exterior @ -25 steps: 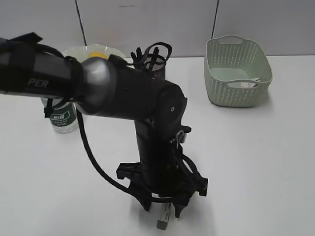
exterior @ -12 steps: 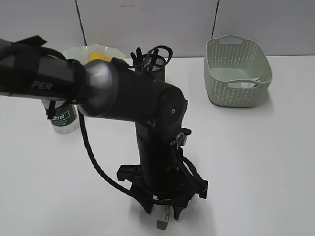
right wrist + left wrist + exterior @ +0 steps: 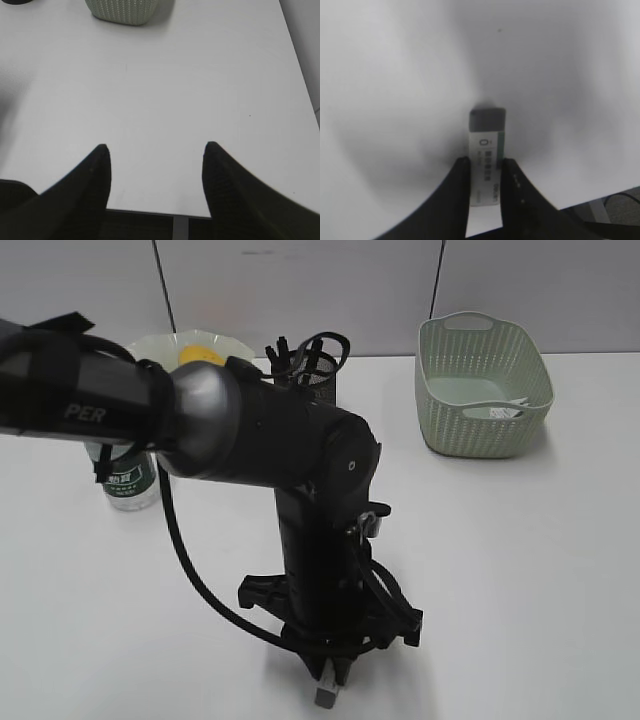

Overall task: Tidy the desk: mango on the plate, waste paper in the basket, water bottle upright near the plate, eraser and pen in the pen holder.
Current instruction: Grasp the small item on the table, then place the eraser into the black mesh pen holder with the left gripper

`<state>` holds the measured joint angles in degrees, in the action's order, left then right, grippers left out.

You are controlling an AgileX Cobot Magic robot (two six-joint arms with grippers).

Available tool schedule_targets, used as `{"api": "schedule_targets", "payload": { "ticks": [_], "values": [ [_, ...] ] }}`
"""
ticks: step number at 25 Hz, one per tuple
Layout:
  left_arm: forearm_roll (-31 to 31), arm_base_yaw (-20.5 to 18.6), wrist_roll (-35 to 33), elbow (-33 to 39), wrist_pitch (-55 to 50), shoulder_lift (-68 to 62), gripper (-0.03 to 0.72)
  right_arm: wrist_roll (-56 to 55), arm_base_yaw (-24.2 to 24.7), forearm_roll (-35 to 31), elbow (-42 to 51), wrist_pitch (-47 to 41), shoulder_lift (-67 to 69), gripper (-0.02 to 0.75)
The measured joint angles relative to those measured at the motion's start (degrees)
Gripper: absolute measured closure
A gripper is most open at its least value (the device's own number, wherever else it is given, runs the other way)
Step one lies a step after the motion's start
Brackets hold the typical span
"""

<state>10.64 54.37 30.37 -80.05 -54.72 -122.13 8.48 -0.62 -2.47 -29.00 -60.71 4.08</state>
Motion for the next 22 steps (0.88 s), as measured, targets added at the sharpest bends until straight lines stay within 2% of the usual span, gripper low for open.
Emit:
{"api": "schedule_targets", "payload": {
  "ticks": [8,13,17,22],
  "values": [
    [-2.2,-0.9,-1.2,-0.2,-3.1,5.2,0.549,0.1,0.0,0.0,0.0,0.1,0.0,0.272],
    [-3.7,-5.3,-1.3,-3.2,-2.5,12.1,0.549,0.1,0.0,0.0,0.0,0.1,0.0,0.272],
    [-4.7,-10.1,-1.5,-6.7,4.8,15.0,0.549,0.1,0.0,0.0,0.0,0.1,0.0,0.272],
    [-7.7,-14.7,-1.5,-8.1,19.6,15.2,0.549,0.1,0.0,0.0,0.0,0.1,0.0,0.272]
  ]
}}
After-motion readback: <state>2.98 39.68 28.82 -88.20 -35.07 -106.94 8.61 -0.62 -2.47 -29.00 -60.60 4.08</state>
